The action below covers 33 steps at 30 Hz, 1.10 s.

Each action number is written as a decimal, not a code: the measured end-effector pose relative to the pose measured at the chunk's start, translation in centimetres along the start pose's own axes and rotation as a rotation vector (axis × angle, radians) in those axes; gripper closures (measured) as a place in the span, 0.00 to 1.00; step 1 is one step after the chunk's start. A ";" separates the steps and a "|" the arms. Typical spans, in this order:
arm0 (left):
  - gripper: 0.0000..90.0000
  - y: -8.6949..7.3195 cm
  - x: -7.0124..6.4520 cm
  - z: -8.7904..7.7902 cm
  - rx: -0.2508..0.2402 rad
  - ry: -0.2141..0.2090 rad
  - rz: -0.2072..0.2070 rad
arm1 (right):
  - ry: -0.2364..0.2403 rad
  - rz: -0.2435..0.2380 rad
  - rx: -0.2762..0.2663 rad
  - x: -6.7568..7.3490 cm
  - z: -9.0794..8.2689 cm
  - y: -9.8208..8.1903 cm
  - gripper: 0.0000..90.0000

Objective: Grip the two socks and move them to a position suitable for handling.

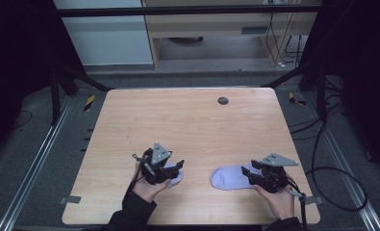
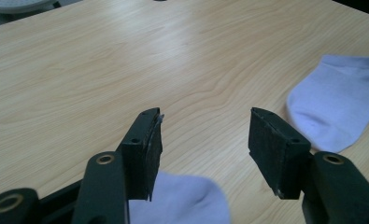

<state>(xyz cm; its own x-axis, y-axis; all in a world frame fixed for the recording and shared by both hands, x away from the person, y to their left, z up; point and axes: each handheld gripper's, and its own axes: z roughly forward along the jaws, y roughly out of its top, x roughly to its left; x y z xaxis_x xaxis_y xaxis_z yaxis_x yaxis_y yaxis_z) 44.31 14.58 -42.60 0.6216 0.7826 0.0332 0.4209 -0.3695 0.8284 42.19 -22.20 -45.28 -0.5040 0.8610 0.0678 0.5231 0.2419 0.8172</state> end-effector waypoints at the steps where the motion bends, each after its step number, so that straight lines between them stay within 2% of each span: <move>1: 0.49 -0.3 0.5 -0.4 -0.001 0.006 -0.006 | 0.009 -0.008 -0.001 0.2 0.1 0.2 0.56; 4: 0.49 -1.1 1.8 -1.5 0.002 0.031 -0.027 | 0.035 -0.026 -0.006 1.1 0.5 0.9 0.54; 5: 0.50 -1.8 2.6 -2.0 -0.002 0.047 -0.046 | 0.048 -0.040 -0.009 1.8 0.8 1.4 0.53; 6: 0.51 -1.8 2.6 -2.0 -0.002 0.047 -0.046 | 0.048 -0.040 -0.009 1.8 0.8 1.4 0.53; 8: 0.51 -2.7 3.7 -2.7 -0.002 0.066 -0.070 | 0.073 -0.062 -0.013 2.9 1.5 2.2 0.51; 11: 0.52 -3.3 4.2 -3.1 -0.002 0.078 -0.086 | 0.089 -0.079 -0.012 3.6 2.1 2.8 0.51; 17: 0.54 -5.0 5.6 -3.8 0.011 0.110 -0.117 | 0.140 -0.148 0.001 6.4 4.0 4.2 0.52; 19: 0.55 -6.0 6.1 -4.0 0.032 0.120 -0.131 | 0.166 -0.167 0.006 7.6 4.9 4.8 0.52; 22: 0.56 -6.5 6.3 -4.2 0.048 0.122 -0.137 | 0.183 -0.179 0.008 8.4 5.5 5.1 0.52; 24: 0.57 -7.3 6.3 -4.3 0.059 0.118 -0.142 | 0.207 -0.198 0.015 9.6 6.2 5.5 0.53; 25: 0.57 -7.3 6.3 -4.3 0.059 0.118 -0.142 | 0.207 -0.198 0.015 9.6 6.2 5.5 0.53; 29: 0.58 -8.0 6.2 -3.9 0.097 0.111 -0.143 | 0.232 -0.222 0.025 11.1 7.3 5.6 0.55; 31: 0.59 -8.1 6.0 -3.6 0.108 0.102 -0.140 | 0.249 -0.233 0.039 12.1 8.0 5.5 0.57; 33: 0.59 -8.1 5.9 -3.5 0.111 0.100 -0.141 | 0.255 -0.238 0.042 12.5 8.2 5.5 0.58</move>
<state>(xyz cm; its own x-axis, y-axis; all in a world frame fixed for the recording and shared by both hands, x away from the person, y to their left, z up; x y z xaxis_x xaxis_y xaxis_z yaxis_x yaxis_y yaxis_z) 42.24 23.95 -47.20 0.4850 0.8743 -0.0187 0.5727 -0.3013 0.7624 44.41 -6.46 -44.67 -0.7683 0.6396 0.0233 0.3954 0.4457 0.8031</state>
